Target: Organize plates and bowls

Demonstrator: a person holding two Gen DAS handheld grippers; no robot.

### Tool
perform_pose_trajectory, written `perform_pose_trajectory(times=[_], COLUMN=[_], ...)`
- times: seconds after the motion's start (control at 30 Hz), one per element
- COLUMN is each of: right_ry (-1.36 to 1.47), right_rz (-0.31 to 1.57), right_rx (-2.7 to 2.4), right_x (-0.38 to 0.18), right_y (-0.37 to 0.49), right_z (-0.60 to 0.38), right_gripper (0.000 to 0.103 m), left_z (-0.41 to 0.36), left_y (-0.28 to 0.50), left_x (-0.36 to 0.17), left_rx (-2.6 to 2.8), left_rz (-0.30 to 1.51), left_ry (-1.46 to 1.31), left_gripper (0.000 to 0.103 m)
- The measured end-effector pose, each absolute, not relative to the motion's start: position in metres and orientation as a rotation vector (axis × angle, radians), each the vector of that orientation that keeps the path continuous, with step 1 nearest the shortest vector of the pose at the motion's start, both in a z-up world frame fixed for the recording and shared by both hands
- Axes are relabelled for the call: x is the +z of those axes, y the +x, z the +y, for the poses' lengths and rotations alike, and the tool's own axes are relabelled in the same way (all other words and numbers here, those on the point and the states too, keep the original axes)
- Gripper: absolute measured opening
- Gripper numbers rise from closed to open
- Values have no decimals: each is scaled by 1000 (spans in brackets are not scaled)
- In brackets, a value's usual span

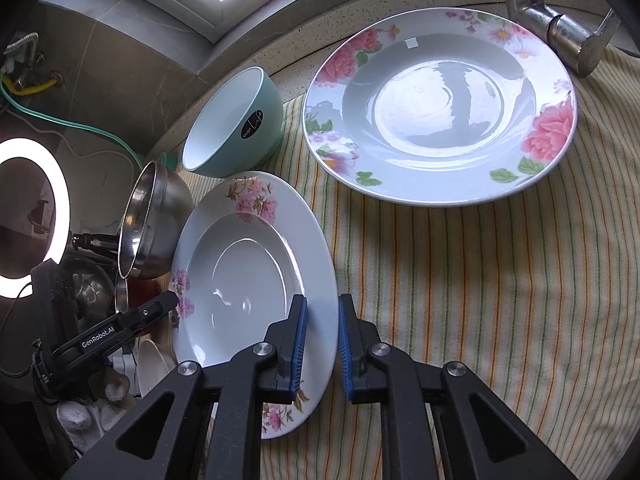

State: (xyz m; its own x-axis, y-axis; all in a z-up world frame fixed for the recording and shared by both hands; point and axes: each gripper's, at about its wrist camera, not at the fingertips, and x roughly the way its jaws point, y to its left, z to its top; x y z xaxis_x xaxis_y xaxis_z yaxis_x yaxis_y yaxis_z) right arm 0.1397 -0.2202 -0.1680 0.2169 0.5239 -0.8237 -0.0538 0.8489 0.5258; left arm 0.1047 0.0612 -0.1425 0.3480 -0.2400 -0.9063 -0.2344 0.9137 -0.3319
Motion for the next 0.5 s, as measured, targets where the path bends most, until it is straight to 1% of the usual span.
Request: perform_pose_trajectory(times=[0.5], right_ry=[440], right_rz=[1307], right_rx=[398], right_x=[-166], right_y=[139], right_z=[-222], right_gripper=[14], left_z=[58], left_y=[104], left_x=[-142], left_rx=[-5], left_rz=[1223], left_ry=[-452], left_gripper=[16])
